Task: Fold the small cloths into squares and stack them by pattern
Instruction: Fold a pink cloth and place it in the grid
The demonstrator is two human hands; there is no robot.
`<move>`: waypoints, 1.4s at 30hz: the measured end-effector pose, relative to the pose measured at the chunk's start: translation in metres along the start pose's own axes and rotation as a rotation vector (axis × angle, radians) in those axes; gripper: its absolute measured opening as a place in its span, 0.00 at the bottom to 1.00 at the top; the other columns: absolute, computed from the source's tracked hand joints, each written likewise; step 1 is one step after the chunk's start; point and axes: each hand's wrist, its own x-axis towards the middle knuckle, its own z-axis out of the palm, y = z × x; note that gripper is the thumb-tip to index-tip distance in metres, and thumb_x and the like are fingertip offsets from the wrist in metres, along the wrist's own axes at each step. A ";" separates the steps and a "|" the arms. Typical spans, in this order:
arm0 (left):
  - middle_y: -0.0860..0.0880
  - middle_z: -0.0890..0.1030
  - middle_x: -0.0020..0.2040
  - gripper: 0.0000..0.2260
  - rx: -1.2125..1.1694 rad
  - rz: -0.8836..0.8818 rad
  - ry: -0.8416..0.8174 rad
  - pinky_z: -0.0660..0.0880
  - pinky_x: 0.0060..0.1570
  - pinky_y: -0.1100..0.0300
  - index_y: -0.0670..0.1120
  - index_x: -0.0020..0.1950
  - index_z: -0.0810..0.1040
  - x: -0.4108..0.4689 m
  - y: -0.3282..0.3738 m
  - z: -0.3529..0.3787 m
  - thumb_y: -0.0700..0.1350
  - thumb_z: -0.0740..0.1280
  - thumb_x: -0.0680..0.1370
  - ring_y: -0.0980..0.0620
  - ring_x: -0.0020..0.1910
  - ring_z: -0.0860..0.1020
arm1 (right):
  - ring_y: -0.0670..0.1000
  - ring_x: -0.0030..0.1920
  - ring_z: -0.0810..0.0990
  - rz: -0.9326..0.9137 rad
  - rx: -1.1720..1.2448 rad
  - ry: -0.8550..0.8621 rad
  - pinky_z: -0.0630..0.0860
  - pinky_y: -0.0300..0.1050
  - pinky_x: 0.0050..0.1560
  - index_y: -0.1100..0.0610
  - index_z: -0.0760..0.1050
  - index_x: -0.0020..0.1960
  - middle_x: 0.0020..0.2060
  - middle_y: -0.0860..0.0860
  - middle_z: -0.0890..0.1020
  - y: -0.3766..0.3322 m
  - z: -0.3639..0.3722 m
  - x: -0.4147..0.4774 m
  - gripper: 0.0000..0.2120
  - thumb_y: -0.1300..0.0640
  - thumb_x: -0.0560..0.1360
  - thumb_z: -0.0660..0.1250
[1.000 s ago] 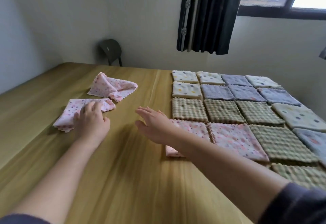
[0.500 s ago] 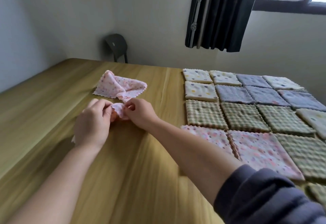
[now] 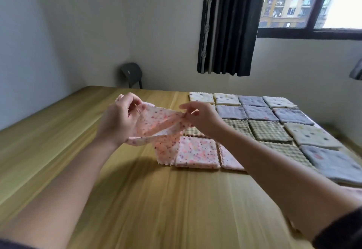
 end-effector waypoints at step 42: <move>0.46 0.80 0.39 0.06 -0.909 -0.611 -0.813 0.77 0.32 0.65 0.44 0.44 0.82 -0.029 0.097 -0.019 0.44 0.75 0.70 0.56 0.34 0.79 | 0.47 0.31 0.79 0.398 0.690 -0.026 0.78 0.39 0.31 0.60 0.81 0.45 0.35 0.53 0.83 0.019 -0.156 -0.169 0.06 0.58 0.74 0.68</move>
